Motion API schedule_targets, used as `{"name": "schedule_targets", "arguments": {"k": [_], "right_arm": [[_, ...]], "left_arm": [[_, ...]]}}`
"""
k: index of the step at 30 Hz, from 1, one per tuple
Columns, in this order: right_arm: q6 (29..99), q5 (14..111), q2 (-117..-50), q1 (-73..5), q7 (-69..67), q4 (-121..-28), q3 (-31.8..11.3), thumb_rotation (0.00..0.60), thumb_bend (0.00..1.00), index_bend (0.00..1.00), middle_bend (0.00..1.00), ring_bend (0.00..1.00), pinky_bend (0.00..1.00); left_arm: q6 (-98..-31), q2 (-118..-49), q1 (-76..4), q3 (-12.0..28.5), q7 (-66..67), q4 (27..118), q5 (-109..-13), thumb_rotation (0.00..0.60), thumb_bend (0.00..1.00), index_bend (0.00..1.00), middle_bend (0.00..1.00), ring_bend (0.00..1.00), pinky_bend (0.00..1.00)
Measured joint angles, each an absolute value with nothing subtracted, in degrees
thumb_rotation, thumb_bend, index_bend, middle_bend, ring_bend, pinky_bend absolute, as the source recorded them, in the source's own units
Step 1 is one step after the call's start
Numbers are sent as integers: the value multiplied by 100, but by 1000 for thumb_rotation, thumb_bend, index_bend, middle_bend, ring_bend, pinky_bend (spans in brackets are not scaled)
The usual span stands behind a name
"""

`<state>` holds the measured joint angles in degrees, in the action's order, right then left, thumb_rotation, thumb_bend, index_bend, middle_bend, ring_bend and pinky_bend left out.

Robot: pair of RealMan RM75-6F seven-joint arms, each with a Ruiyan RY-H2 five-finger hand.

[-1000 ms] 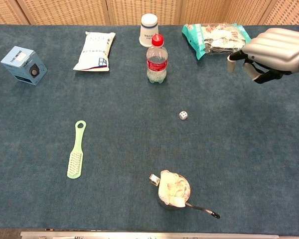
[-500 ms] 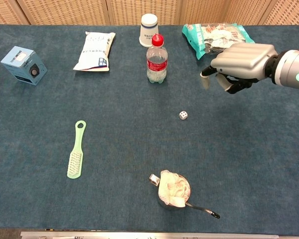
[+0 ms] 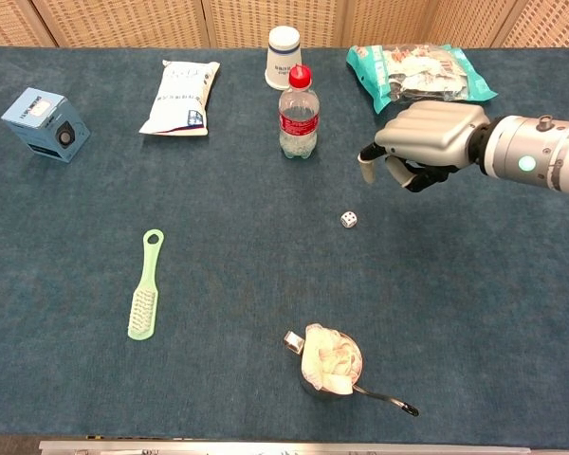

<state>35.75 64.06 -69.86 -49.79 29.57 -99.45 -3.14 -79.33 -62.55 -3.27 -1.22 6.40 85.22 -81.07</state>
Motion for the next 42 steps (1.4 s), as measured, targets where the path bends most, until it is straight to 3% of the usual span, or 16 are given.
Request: {"name": "schedule_targets", "arguments": {"k": [13, 42], "right_arm": [[3673, 6169, -7554, -5314, 3192, -9526, -119, 600, 1000, 383, 1000, 955, 1000], [3588, 5719, -8083, -5733, 3230, -9042, 269, 600, 1000, 383, 1000, 955, 1000]], "left_arm": [[-7981, -6251, -233, -148, 332, 8318, -8159, 600, 0, 444, 369, 299, 560], [-7937, -6237, -195, -96, 228, 8276, -8112, 600, 0, 444, 369, 299, 560]]}}
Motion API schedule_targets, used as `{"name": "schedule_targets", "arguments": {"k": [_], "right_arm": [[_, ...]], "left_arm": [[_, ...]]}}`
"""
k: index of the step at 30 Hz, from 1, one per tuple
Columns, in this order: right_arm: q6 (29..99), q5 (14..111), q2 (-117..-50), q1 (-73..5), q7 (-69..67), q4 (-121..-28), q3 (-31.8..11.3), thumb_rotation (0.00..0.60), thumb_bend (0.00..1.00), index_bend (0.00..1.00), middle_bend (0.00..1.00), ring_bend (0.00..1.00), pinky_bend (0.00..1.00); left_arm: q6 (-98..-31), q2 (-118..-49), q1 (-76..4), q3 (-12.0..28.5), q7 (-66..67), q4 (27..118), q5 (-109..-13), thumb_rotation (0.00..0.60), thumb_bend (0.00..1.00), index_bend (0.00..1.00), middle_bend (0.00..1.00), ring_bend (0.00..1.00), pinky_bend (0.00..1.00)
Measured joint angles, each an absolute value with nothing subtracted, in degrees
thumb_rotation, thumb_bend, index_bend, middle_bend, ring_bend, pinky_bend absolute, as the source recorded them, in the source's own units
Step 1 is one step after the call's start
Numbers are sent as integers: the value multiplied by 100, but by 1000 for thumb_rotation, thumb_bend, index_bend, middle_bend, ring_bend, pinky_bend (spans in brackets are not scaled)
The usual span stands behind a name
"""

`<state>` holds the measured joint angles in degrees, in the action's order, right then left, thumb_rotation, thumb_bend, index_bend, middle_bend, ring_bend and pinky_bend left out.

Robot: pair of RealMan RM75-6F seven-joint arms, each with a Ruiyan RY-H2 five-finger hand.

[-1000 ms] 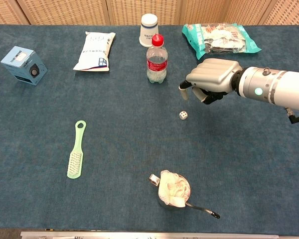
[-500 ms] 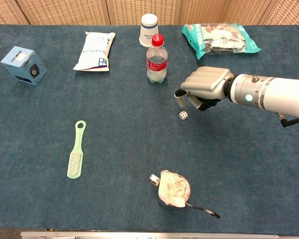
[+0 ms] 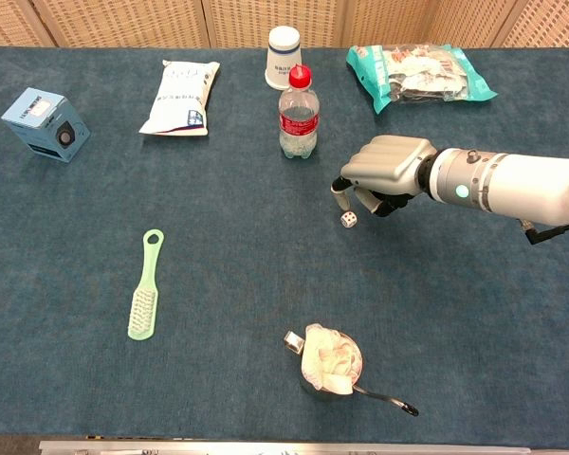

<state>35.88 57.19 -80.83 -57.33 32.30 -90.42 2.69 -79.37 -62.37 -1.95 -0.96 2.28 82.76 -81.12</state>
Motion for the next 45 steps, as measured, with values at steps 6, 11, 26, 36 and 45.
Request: {"name": "schedule_targets", "arguments": {"k": [6, 11, 26, 36, 45], "right_arm": [[3564, 5722, -8157, -5770, 3149, -8955, 306, 600, 1000, 383, 1000, 955, 1000], [3564, 5757, -8158, -5780, 3088, -8962, 351, 600, 1000, 383, 1000, 955, 1000], [3780, 5877, -7824, -5719, 3122, -9547, 549, 600, 1000, 383, 1000, 955, 1000], [4088, 5802, -7507, -5649, 3433, -10043, 757, 600, 1000, 383, 1000, 954, 1000], [4346, 5871, -7283, -5448, 3400, -10278, 858, 600, 1000, 383, 1000, 954, 1000]], "left_arm": [[-7949, -6220, -190, -91, 232, 8297, -8122, 600, 0, 444, 369, 299, 560], [-7934, -6223, -190, -86, 237, 8284, -8110, 600, 0, 444, 369, 299, 560], [-7902, -6214, -194, -71, 288, 8324, -8081, 600, 0, 444, 369, 299, 560], [-7876, -6238, -195, -82, 357, 8327, -8074, 600, 0, 444, 369, 299, 560], [-7853, -6239, -194, -84, 352, 8309, -8061, 600, 0, 444, 369, 299, 560]]}}
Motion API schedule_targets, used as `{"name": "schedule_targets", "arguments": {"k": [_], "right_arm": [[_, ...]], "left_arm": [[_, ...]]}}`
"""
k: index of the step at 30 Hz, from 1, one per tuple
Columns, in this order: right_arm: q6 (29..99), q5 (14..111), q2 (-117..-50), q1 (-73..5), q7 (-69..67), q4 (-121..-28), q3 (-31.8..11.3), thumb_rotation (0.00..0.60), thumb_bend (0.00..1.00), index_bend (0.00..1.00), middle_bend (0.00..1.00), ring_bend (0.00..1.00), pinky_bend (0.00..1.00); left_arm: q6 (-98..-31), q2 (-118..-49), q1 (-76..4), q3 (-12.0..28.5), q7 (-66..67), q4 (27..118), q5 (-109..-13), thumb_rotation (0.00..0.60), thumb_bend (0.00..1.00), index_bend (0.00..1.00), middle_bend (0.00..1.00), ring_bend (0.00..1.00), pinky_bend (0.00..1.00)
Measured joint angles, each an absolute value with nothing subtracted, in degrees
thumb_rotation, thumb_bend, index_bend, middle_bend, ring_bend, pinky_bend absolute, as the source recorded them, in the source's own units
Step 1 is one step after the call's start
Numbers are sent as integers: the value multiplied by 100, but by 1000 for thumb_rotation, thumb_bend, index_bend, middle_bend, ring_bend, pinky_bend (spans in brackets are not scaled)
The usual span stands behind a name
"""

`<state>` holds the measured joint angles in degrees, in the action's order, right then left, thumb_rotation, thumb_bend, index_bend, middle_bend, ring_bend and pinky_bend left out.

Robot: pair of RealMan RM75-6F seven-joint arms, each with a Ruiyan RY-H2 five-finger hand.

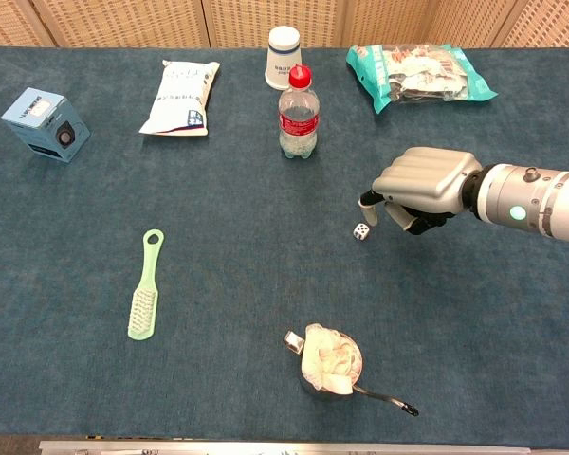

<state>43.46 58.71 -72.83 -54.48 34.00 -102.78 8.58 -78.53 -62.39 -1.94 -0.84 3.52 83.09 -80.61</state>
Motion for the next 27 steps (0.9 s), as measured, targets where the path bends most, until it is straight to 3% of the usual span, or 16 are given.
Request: {"name": "schedule_targets", "arguments": {"k": [6, 11, 15, 20, 24, 27], "right_arm": [[4675, 6072, -7148, -5233, 3337, -10356, 890, 600, 1000, 383, 991, 928, 1000], [5275, 6478, -6935, -4903, 3333, -10453, 941, 600, 992, 383, 926, 863, 1000], [5962, 6926, -6670, -4486, 3350, -10549, 1023, 600, 806, 383, 798, 762, 981], [6812, 7381, -6425, -3888, 3444, -10622, 1147, 600, 579, 383, 585, 559, 843], [7571, 7673, -6391, -3345, 3661, -10566, 1205, 600, 427, 383, 517, 479, 727], [8224, 7910, -6490, -2886, 3831, -10354, 1203, 600, 394, 383, 508, 456, 671]], "left_arm": [[-7891, -6225, -187, -72, 341, 8337, -8071, 600, 0, 444, 369, 299, 560], [-7945, -6215, -194, -70, 380, 8386, -8146, 600, 0, 444, 369, 299, 560], [-8056, -6225, -206, -74, 404, 8430, -8292, 600, 0, 445, 369, 299, 560], [-8172, -6217, -206, -65, 483, 8543, -8380, 600, 0, 445, 369, 299, 560], [-8198, -6218, -241, -59, 573, 8665, -8467, 600, 0, 446, 369, 299, 560], [-8210, -6223, -279, -41, 649, 8770, -8507, 600, 0, 446, 369, 299, 560]]}}
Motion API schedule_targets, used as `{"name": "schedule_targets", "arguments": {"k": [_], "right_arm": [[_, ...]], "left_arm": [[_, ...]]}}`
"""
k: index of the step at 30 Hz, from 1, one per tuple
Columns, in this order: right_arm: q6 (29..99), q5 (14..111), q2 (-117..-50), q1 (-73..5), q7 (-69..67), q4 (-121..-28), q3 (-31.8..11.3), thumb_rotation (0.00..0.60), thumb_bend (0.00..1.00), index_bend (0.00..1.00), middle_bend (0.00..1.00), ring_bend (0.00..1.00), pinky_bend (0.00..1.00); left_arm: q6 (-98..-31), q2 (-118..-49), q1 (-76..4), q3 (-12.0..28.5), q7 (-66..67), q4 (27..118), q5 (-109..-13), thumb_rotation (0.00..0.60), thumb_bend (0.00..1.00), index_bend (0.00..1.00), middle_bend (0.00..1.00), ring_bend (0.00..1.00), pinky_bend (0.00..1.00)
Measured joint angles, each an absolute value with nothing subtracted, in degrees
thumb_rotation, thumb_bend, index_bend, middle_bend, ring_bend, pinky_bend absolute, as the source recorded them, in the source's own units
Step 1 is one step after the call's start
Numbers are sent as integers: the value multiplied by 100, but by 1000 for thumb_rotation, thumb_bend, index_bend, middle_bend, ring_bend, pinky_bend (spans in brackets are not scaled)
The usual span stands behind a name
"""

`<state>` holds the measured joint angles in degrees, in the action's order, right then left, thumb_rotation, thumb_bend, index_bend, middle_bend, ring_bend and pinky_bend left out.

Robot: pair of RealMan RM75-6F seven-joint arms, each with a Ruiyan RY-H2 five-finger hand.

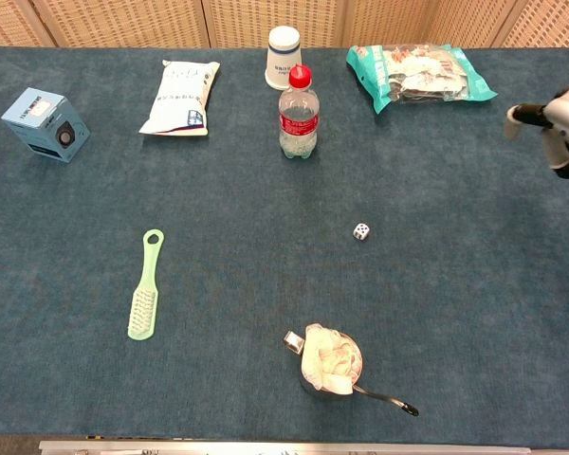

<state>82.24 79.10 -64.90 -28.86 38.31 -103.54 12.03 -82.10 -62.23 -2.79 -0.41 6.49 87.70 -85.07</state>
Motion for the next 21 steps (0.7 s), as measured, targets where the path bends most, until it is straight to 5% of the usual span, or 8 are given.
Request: {"name": "schedule_targets", "arguments": {"k": [10, 21], "right_arm": [[9639, 8273, -7060, -1397, 4104, -9374, 1040, 600, 389, 383, 492, 419, 562], [9688, 8211, -7278, -919, 3786, -9055, 696, 600, 383, 383, 486, 405, 537]], "left_arm": [[-8251, -6256, -393, 105, 939, 9127, -8461, 600, 0, 448, 369, 299, 560], [-8121, -6319, -467, 105, 1043, 9156, -8363, 600, 0, 453, 369, 299, 560]]}}
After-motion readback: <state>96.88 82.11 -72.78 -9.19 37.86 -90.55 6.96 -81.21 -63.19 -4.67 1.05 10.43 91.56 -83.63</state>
